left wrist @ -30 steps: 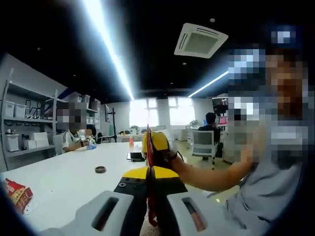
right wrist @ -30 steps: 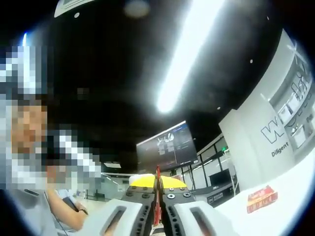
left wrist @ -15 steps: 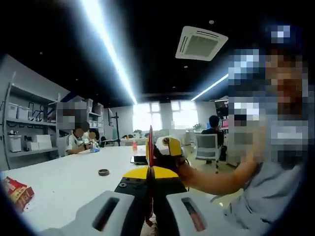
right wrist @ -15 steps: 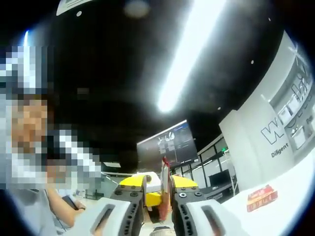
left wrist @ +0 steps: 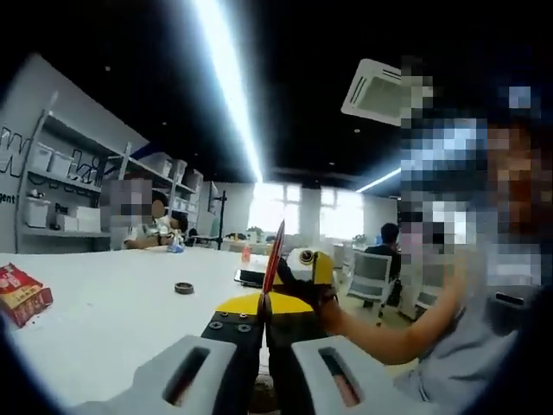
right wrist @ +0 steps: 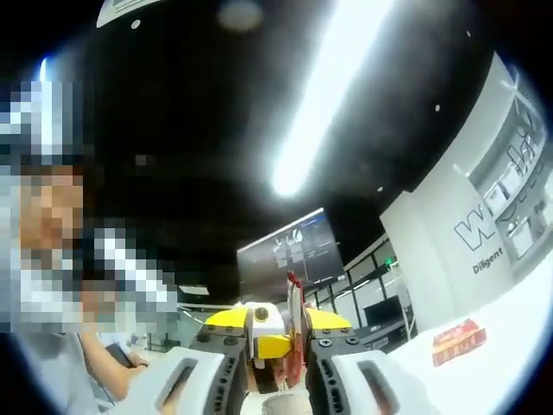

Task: Tear open the coffee pouch, take out the coffee, and pour the coffee from the pouch into the cup

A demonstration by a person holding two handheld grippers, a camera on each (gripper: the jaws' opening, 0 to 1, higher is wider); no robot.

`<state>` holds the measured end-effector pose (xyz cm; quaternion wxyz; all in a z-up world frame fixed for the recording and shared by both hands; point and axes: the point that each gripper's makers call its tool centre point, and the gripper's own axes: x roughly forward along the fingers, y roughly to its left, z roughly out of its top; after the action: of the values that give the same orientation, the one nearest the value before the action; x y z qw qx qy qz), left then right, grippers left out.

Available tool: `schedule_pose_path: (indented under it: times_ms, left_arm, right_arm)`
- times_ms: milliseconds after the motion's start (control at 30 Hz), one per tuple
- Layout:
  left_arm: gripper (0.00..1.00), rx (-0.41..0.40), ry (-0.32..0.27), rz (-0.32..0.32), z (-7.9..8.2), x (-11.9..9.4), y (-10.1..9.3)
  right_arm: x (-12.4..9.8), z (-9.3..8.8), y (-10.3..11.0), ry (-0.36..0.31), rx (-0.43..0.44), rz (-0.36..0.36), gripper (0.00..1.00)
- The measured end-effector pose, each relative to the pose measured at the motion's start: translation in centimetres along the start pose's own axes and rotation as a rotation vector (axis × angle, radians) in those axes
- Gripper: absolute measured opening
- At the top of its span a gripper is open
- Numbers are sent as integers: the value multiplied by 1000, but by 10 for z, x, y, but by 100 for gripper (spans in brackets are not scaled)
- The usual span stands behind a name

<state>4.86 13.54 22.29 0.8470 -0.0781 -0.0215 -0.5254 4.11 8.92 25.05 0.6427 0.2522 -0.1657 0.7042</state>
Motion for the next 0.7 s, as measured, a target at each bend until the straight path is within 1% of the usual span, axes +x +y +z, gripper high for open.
schedule_pose_path:
  times_ms: [33, 133, 200, 300, 433, 567, 633, 700]
  left_arm:
    - [3, -6, 0, 1, 0, 0, 0]
    - [3, -68, -6, 35, 0, 0, 4]
    - [3, -137, -41, 51, 6, -1, 7]
    - [3, -197, -75, 47, 13, -4, 8]
    - [3, -215, -70, 57, 11, -6, 7]
    - [3, -229, -86, 71, 11, -14, 5]
    - [3, -236, -93, 97, 11, -22, 8]
    - [3, -235, -97, 149, 8, -35, 14]
  right_arm:
    - [0, 0, 0, -1, -1, 0, 24]
    - [-2, -1, 1, -1, -1, -4, 25]
    - [-3, -1, 1, -3, 0, -6, 24]
    - [-3, -2, 2, -3, -1, -5, 24]
    - [-3, 0, 3, -9, -1, -3, 24]
    - [-5, -1, 3, -12, 1, -4, 24]
    - [-8, -1, 2, -12, 1, -7, 24]
    - [-12, -1, 2, -16, 2, -10, 24]
